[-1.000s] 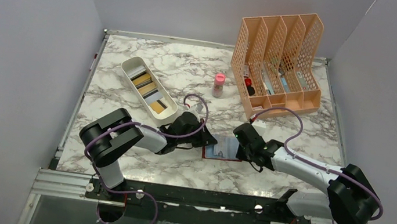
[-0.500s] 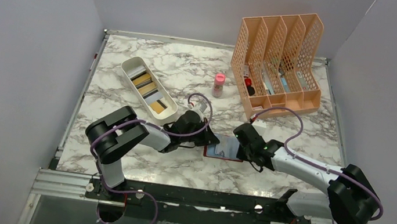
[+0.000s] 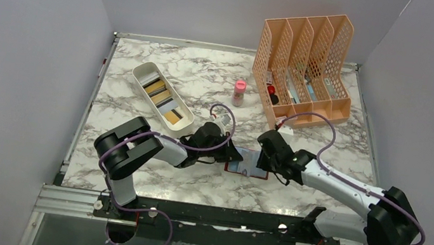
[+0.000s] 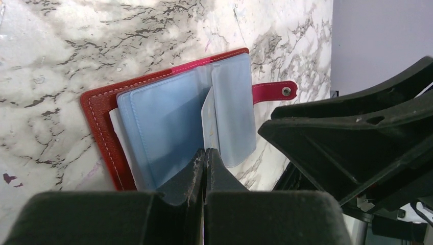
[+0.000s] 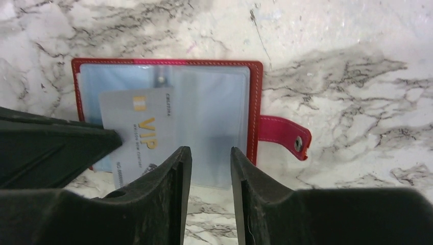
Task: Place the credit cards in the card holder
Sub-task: Insert the credit card into the card holder.
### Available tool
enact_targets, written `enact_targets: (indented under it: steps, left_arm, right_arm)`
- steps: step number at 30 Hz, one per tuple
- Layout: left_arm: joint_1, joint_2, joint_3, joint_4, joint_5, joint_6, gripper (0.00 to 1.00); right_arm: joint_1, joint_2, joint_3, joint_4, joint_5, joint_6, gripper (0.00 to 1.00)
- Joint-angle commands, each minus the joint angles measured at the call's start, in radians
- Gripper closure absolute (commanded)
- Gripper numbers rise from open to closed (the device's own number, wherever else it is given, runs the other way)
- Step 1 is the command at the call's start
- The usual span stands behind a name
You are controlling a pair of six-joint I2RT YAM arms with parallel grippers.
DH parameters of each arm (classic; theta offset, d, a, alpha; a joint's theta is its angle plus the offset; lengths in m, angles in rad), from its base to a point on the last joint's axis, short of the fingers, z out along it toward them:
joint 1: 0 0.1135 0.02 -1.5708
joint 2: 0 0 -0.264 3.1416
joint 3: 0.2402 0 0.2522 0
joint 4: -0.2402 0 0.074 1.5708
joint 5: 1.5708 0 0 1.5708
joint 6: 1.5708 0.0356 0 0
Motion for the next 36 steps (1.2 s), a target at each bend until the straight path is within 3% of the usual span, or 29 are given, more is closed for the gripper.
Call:
enact_targets:
  steps: [1, 13, 15, 20, 36]
  left_arm:
    - [-0.006, 0.010, 0.022, 0.002, 0.031, 0.016, 1.00]
    - [-0.004, 0.017, 0.044, 0.023, 0.023, -0.010, 1.00]
    - [-0.004, 0.018, 0.046, 0.036, 0.030, -0.025, 1.00]
    - [-0.005, 0.025, 0.048, 0.061, 0.033, -0.052, 1.00]
    - [-0.004, 0.051, 0.017, 0.070, -0.062, -0.107, 1.00]
  right_arm:
    - [-0.036, 0.074, 0.062, -0.028, 0.040, -0.029, 0.60]
    - [-0.047, 0.096, -0.011, -0.051, 0.077, 0.113, 0.56]
    - [-0.047, 0.104, -0.022, -0.057, 0.087, 0.126, 0.58]
    - [-0.047, 0.113, -0.032, -0.058, 0.113, 0.127, 0.74]
    - [-0.050, 0.107, -0.054, -0.019, 0.082, 0.087, 0.78]
